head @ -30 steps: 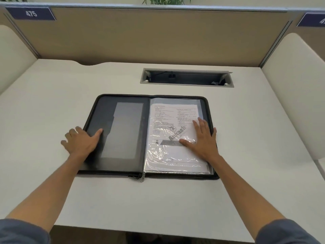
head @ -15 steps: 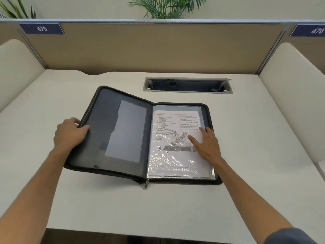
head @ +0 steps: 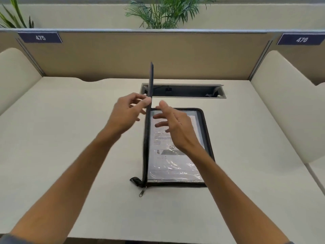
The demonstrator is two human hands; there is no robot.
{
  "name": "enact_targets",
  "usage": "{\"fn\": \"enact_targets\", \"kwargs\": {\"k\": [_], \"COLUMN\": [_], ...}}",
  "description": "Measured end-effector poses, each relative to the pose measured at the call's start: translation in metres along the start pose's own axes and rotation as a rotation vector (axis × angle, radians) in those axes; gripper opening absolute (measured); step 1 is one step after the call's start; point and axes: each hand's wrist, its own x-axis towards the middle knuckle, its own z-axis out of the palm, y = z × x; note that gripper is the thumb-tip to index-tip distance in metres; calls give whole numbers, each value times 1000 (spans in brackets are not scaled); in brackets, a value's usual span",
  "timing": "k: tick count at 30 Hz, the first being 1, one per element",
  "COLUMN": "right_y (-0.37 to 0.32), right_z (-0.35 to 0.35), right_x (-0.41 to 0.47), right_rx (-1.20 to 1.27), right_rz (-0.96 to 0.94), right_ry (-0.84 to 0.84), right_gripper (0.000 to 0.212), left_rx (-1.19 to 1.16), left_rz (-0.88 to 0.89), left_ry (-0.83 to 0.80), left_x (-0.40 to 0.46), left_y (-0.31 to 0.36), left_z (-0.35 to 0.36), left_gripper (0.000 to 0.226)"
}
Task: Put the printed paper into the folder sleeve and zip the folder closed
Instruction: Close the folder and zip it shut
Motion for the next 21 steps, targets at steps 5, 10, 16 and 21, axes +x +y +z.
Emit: {"fn": "enact_targets", "kwargs": {"k": [5, 10, 16, 21], "right_y": [1, 47, 104, 145], "right_z": [-37, -89, -117, -111], "right_x": [-25, -46, -70, -84], "right_rx": [-142, -219, -272, -457], "right_rz": [27, 190, 338, 403], "right_ry": [58, 201, 233, 201], "right_gripper": [42, 48, 40, 43], "left_rx": [91, 252, 902, 899], "left_rz": [118, 82, 250, 188], "left_ry": [-209, -384, -382, -389], "left_x": [-11, -27, -49, -60], "left_y": [-12, -61, -132, -156], "left_z": [46, 67, 69, 62], "left_gripper": [33, 28, 42, 49]}}
